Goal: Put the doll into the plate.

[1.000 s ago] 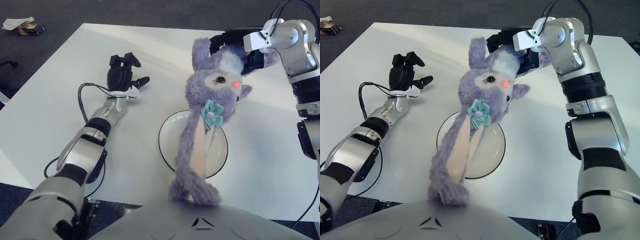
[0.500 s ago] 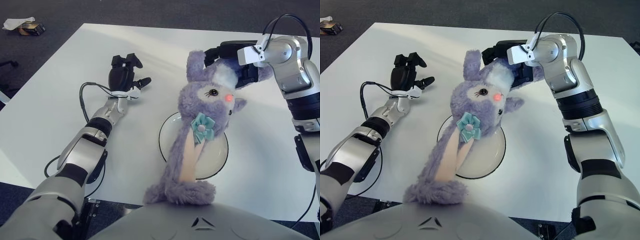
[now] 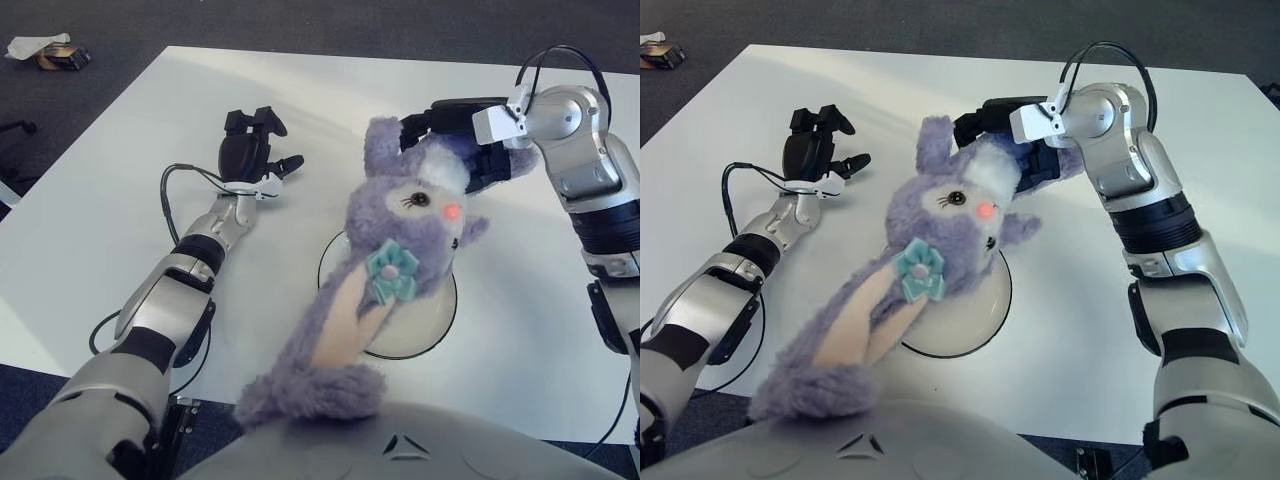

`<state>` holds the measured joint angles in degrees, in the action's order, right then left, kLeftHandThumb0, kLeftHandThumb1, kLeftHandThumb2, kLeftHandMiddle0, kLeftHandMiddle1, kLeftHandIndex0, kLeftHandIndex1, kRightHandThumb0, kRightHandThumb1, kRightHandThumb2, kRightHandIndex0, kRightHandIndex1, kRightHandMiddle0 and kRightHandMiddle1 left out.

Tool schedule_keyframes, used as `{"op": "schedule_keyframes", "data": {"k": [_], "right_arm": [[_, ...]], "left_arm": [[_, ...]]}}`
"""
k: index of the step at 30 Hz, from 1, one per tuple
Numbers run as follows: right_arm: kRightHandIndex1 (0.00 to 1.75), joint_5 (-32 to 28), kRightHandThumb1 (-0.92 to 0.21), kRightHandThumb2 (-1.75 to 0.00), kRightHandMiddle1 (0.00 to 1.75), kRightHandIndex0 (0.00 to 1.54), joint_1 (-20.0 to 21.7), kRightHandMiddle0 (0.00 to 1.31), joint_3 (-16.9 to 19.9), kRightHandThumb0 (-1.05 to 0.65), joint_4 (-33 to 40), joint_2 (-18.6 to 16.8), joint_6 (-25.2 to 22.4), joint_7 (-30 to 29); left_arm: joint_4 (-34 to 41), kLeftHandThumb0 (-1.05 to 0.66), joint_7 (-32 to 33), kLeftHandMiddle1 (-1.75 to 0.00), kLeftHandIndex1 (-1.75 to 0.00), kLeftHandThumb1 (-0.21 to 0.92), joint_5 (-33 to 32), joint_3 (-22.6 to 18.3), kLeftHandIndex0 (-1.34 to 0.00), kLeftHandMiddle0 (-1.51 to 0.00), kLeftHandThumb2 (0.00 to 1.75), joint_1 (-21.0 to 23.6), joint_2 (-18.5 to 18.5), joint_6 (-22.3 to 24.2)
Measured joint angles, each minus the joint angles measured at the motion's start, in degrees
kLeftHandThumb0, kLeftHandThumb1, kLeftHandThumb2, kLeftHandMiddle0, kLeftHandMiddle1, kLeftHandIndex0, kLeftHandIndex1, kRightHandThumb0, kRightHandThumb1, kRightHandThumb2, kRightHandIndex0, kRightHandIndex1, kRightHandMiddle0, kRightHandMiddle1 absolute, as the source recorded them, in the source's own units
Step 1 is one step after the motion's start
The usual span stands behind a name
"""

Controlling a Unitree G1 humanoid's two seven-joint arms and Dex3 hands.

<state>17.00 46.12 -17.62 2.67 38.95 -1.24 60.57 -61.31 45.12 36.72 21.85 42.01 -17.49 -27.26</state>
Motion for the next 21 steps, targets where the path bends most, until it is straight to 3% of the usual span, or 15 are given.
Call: {"op": "schedule_keyframes", "data": {"k": [7,21], "right_arm": [[1.69,-0.02,0.04,-1.71,1.75,0.89,-1.53,0.67,0.14,0.00,4.78,0.51,-3.19,0.40],[1.66,-1.00,0.04,-1.70,1.75,0.89,-4.75,0.66,0.17,0.00,8.30,3.31,-4.25,3.49]], "left_arm": [[0.08,-0.35,0.01,-1.33,-1.75,0.92,0.01,0.24,-0.19,-0.09,0.52,0.00,0.06,-0.02],[0.25,-0.35,0.48,-1.39,-1.75,0.92,0.31,0.73,-0.19,-0.10,0.52,-0.01,0.00,-0.05]]}}
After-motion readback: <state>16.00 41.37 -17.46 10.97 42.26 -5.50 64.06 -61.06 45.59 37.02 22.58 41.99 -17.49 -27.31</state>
